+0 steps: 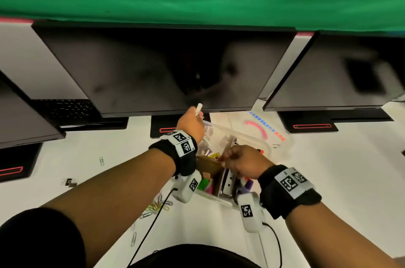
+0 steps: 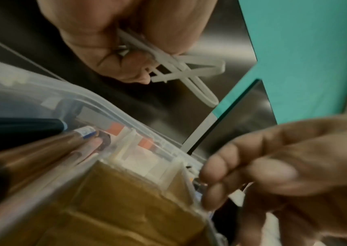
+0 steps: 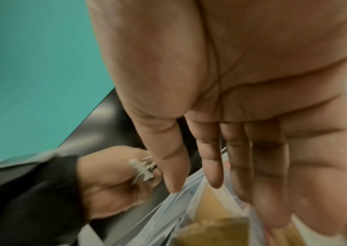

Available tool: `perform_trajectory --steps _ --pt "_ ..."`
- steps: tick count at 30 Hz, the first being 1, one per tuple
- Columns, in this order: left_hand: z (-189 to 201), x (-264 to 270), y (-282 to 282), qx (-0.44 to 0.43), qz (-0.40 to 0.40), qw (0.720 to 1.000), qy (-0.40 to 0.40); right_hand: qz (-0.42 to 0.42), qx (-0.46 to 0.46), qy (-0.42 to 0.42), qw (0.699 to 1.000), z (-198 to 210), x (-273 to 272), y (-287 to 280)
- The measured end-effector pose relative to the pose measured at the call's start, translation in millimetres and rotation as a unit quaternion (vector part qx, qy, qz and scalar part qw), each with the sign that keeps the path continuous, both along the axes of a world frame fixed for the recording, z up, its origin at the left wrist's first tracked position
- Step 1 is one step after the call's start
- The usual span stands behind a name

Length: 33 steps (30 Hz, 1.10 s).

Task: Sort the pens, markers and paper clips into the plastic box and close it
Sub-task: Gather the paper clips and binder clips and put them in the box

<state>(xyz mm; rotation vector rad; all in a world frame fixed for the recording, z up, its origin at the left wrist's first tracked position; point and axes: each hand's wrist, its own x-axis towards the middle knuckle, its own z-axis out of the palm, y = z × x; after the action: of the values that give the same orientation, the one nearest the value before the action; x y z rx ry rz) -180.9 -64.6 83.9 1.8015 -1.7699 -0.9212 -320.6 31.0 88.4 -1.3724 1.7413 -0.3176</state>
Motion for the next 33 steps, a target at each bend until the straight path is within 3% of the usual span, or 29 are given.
perform_trajectory --steps 3,6,11,15,21,28,33 --pt "-3.2 -22.8 -5.6 -0.032 -0.049 0.997 -0.057 0.079 0.005 0.041 0.996 -2.9 -9.1 14.4" --pt "-5.7 -39.5 -12.3 -0.013 -0.131 0.989 -0.064 0.122 0.029 0.054 0.991 -10.4 -17.1 24.4" --pt "-12.5 -49.0 -4.3 0.037 -0.223 0.946 -0.231 0.161 0.047 0.070 0.983 -20.5 -30.5 30.0" --pt "-14.5 -41.2 -0.1 0.087 -0.255 0.939 -0.215 0.235 0.031 0.085 0.968 -15.7 -34.0 30.5" --pt "-11.5 -16.5 8.3 0.053 -0.247 0.956 -0.147 0.385 0.077 0.121 0.912 -5.2 -36.3 39.2" --pt "-2.0 33.6 24.0 0.000 -0.240 0.955 -0.176 0.409 0.065 0.150 0.898 -6.2 -33.6 41.3" --pt "-8.5 67.0 33.6 -0.018 -0.223 0.963 -0.150 0.417 0.061 0.188 0.887 -3.5 -22.8 35.9"
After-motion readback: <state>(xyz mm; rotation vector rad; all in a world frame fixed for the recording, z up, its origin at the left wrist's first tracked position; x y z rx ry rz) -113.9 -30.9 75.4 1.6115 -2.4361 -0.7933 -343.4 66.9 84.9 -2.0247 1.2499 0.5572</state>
